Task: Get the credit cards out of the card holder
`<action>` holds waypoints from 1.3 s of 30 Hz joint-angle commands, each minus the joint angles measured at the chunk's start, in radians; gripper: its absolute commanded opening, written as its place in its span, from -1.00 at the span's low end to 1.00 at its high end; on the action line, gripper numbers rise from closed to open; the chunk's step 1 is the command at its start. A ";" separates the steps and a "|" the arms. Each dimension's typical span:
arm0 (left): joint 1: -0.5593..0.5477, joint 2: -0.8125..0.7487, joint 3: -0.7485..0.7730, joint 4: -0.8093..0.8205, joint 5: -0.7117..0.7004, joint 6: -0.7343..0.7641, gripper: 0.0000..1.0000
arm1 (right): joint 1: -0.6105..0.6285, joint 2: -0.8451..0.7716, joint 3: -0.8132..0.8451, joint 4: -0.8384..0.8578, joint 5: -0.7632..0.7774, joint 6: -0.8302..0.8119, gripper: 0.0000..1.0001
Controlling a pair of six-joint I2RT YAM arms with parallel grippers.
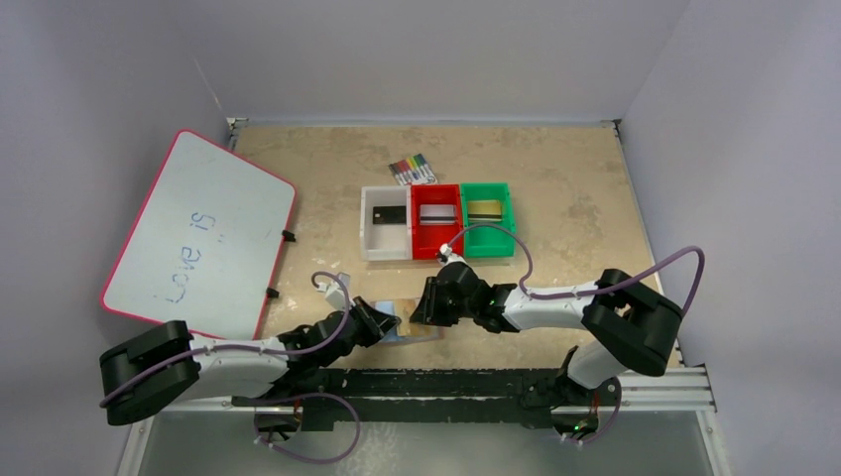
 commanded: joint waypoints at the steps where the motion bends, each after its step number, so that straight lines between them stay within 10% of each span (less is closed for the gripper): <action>1: 0.004 -0.056 -0.052 0.005 -0.031 -0.021 -1.00 | 0.006 0.035 -0.014 -0.085 0.049 0.001 -0.37; 25: 0.004 -0.143 0.107 -0.428 -0.073 0.048 -1.00 | 0.006 -0.103 0.043 -0.266 0.207 -0.005 -0.42; 39: 0.004 -0.083 0.132 -0.375 -0.029 0.070 -1.00 | 0.017 -0.001 0.094 0.004 -0.024 -0.120 -0.35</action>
